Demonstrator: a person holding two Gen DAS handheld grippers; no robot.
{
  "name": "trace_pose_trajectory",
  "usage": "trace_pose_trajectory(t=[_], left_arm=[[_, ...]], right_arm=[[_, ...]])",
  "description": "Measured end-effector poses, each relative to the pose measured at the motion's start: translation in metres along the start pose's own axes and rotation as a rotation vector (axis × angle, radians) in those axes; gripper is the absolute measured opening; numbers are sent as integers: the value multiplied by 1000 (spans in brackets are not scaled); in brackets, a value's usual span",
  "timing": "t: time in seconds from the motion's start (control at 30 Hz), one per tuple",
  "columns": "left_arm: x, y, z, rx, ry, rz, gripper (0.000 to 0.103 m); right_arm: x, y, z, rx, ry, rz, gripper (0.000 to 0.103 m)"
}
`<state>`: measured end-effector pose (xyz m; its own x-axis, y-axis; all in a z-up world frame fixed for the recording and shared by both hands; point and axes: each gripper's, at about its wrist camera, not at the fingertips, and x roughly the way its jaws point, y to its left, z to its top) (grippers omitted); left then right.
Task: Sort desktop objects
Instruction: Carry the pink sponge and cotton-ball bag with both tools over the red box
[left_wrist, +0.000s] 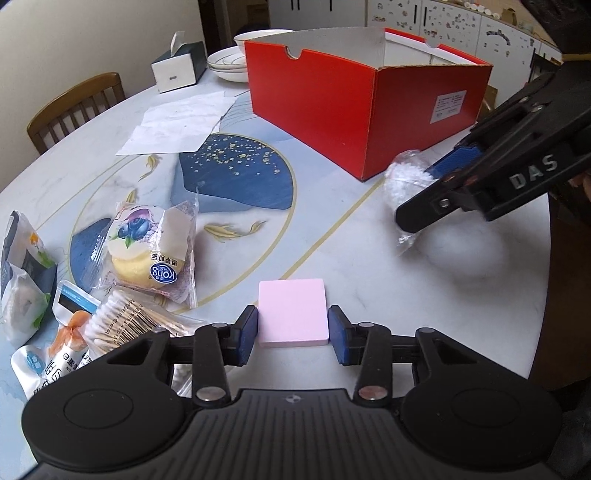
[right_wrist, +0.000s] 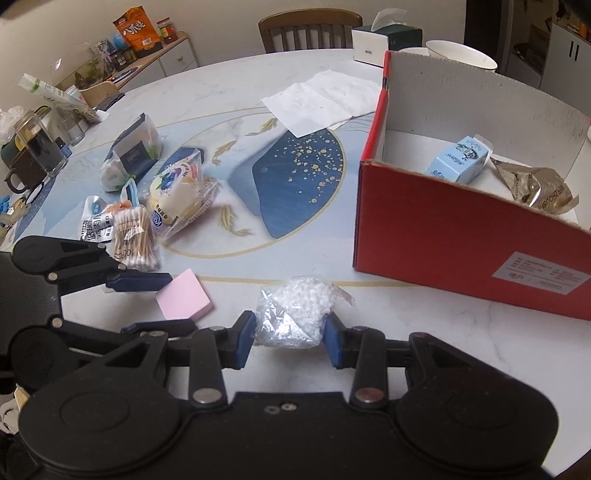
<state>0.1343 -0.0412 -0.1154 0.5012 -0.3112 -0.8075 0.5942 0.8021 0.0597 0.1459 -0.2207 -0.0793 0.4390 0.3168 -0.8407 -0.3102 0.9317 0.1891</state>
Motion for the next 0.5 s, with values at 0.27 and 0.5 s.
trace_pose_trajectory(t=[0.27, 0.5], left_arm=[[-16, -2, 18, -61, -46, 1, 40], [-33, -13, 52, -75, -116, -10, 40]], right_arm=[[-24, -9, 3, -32, -17, 16, 38], [-57, -26, 15, -46, -85, 29, 38]])
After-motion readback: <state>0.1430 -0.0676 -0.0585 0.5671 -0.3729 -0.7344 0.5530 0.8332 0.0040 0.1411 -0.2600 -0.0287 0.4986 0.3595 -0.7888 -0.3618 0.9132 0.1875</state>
